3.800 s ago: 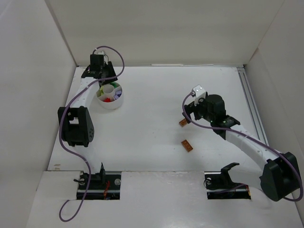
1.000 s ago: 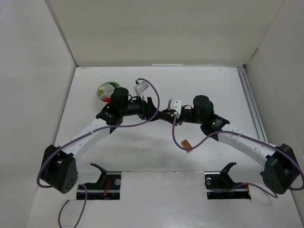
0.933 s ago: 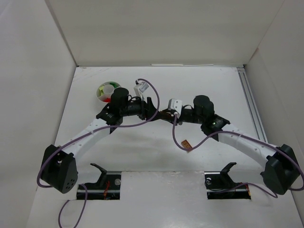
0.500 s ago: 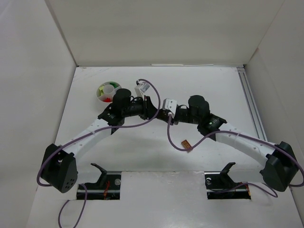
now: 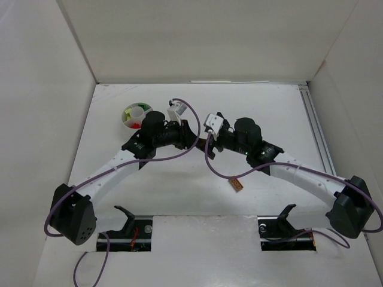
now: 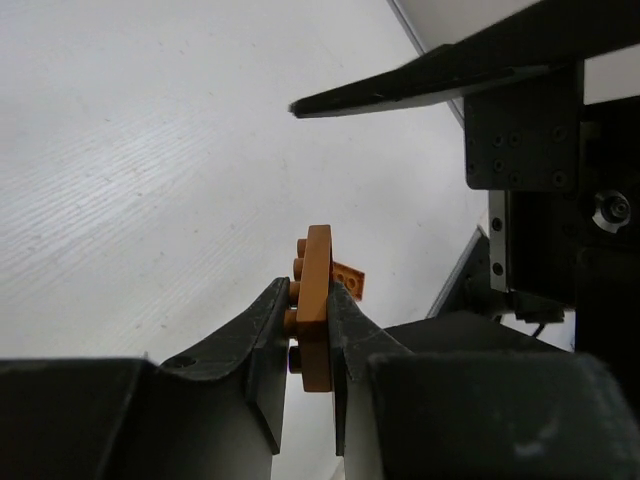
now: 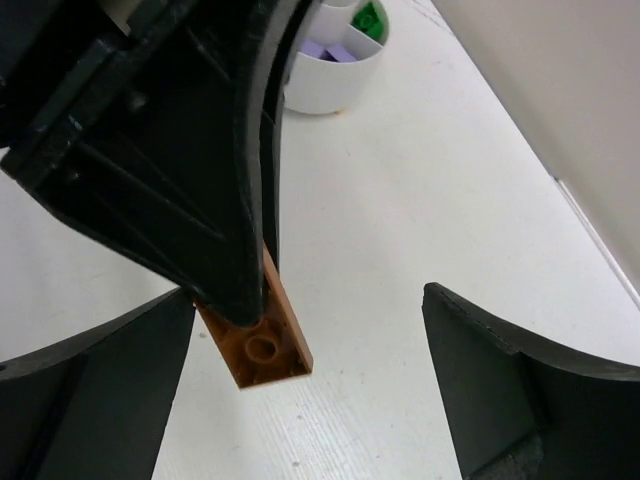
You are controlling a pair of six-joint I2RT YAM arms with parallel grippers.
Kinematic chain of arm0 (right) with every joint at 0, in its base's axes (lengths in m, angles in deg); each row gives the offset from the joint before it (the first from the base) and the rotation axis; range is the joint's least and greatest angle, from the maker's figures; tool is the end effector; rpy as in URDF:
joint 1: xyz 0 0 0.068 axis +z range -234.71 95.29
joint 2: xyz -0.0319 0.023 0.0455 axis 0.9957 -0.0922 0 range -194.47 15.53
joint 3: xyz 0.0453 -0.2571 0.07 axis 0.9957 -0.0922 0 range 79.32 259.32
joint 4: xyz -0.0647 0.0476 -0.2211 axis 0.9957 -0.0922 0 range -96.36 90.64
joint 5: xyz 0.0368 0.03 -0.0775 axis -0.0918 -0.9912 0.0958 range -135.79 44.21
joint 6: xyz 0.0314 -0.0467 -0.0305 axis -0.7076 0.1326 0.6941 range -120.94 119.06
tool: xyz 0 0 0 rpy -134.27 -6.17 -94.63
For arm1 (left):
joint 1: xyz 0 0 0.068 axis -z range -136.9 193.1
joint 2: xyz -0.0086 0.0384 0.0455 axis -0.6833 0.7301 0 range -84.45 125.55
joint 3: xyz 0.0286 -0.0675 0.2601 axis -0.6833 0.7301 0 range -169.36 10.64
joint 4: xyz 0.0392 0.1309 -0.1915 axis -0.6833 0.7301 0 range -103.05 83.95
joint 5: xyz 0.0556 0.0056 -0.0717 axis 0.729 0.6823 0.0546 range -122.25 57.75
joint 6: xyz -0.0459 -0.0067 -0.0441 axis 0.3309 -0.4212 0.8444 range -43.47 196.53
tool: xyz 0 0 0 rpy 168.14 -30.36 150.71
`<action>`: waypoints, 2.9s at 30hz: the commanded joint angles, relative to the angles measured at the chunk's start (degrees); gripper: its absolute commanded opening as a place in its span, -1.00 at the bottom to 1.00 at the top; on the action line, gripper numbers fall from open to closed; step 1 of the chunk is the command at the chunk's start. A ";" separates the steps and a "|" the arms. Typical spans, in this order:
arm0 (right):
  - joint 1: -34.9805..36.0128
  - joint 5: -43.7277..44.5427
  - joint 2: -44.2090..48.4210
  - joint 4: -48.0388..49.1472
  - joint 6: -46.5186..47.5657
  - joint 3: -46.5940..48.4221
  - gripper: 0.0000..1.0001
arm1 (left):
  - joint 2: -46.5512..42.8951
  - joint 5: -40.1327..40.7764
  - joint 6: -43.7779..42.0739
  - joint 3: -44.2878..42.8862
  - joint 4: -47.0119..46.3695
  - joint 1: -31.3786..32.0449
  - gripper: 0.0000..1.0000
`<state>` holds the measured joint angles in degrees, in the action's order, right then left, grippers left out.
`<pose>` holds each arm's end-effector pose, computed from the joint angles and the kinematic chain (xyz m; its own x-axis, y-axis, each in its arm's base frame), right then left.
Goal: Sort the legos into containers by color
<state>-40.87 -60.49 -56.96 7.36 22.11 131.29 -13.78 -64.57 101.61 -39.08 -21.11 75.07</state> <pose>0.1960 0.2056 0.3139 0.1735 -0.3584 -0.9173 -0.8474 0.4203 -0.3245 0.2154 -0.1657 0.3127 -0.5486 -0.0800 -0.8322 0.7253 0.4496 -0.5213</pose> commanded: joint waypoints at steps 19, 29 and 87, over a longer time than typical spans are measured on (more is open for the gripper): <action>-13.77 11.98 2.53 -20.43 -5.99 1.74 1.00 | 22.83 34.41 -8.90 -37.64 29.14 -26.16 -1.00; -18.69 8.55 -1.87 -21.49 -6.52 1.21 1.00 | 26.71 40.05 -8.91 -39.05 32.39 -28.71 -1.00; 4.51 21.04 4.28 -28.97 -34.93 -19.19 -0.54 | 2.19 9.31 -2.67 -14.02 9.12 -26.25 1.00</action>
<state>-37.38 -40.12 -53.18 -20.66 -14.42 109.93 -9.23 -49.27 98.59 -54.36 -7.71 48.84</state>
